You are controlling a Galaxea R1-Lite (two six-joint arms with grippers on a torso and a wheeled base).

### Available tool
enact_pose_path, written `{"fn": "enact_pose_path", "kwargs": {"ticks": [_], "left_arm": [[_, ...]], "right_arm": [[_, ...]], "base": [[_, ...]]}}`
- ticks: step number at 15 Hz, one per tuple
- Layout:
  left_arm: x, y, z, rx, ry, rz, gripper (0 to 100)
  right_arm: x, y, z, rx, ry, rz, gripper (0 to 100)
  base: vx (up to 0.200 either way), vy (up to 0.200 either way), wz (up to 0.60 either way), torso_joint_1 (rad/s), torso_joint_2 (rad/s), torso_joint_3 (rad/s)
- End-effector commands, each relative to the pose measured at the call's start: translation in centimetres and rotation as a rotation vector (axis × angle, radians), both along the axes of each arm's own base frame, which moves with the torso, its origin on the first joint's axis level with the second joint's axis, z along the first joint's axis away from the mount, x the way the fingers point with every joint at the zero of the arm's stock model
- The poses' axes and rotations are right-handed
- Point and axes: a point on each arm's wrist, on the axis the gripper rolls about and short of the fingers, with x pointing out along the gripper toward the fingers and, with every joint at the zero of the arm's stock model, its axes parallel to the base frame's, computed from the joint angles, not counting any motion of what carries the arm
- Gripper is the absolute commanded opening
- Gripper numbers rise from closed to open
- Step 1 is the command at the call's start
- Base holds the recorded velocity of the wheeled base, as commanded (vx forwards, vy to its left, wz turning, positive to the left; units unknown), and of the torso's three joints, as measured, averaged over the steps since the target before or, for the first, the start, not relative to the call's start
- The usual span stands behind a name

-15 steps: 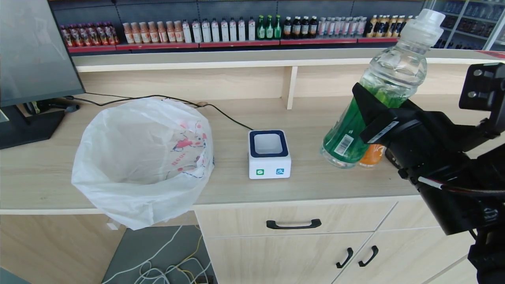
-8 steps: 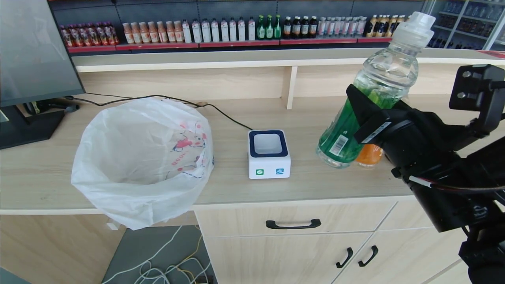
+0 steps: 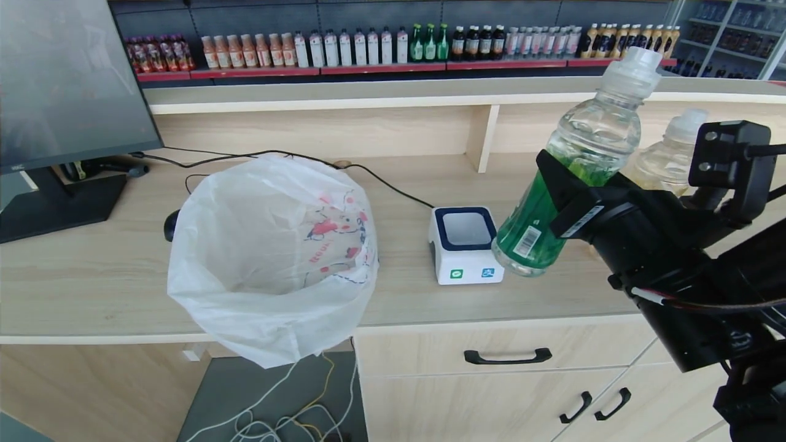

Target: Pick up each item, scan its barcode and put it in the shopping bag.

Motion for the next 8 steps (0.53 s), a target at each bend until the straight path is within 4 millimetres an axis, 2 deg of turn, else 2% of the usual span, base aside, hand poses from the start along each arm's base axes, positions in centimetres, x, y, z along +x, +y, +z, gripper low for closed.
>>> {"fn": "enact_pose_path", "kwargs": {"ticks": [1,2,8], "left_arm": [[0.0,0.0,0.0,0.0,0.0,0.0,100],[0.0,0.0,0.0,0.0,-0.002,0.0,100],[0.0,0.0,0.0,0.001,-0.002,0.0,100]], "right_arm": [[-0.2,-0.2,0.1,0.001,-0.001,-0.019,0],[-0.1,-0.2,0.3,-0.002,-0.007,-0.037,0],[-0.1,-0.2,1.6,-0.015,-0.057,-0.059,0]], "base": [[0.0,0.2,0.0,0.002,0.0,-0.002],[0.0,0.2,0.0,0.007,0.0,-0.007],[0.0,0.0,0.0,0.0,0.0,0.0]]}}
